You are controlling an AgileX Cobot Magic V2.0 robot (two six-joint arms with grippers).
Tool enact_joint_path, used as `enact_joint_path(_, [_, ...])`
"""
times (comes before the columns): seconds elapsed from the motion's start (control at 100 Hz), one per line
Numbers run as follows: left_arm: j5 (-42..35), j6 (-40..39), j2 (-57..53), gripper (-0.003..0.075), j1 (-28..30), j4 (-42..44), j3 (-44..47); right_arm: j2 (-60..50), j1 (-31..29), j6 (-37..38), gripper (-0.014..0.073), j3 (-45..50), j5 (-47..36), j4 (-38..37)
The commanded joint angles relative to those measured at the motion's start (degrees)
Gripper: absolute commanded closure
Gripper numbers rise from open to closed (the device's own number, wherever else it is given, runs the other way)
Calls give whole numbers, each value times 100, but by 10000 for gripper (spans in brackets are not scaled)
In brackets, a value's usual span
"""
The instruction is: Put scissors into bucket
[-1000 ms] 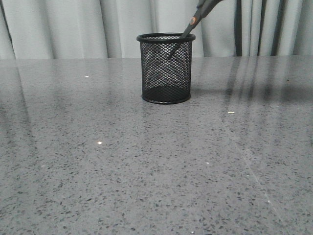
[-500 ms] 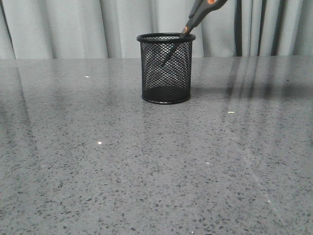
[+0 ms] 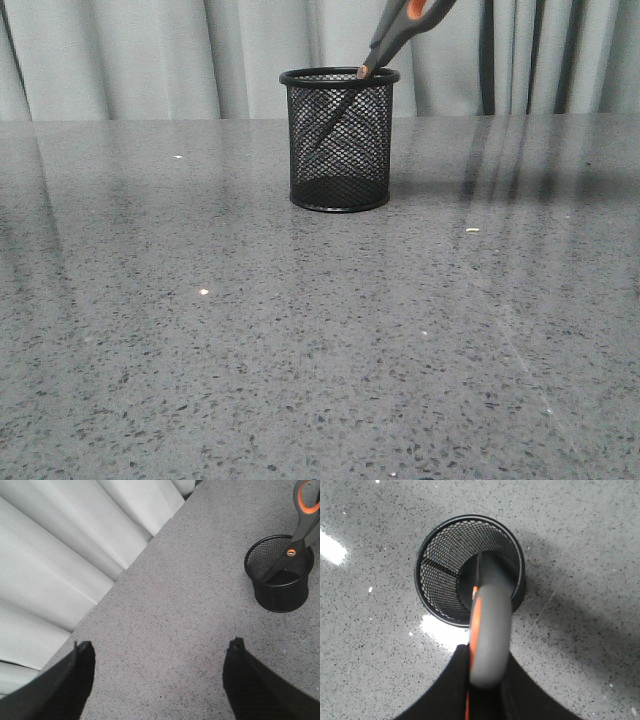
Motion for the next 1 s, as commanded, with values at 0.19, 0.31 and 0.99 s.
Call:
enact_joint_path(0.19, [-353, -77, -91, 227, 13, -163, -167, -226, 7, -14, 456, -185, 181, 302])
enact_joint_path(0.31, [-353, -77, -91, 227, 13, -163, -167, -226, 7, -14, 288, -185, 181, 325])
enact_joint_path(0.99, [-29, -77, -91, 252, 13, 50, -167, -798, -288, 270, 255, -1023, 169, -97])
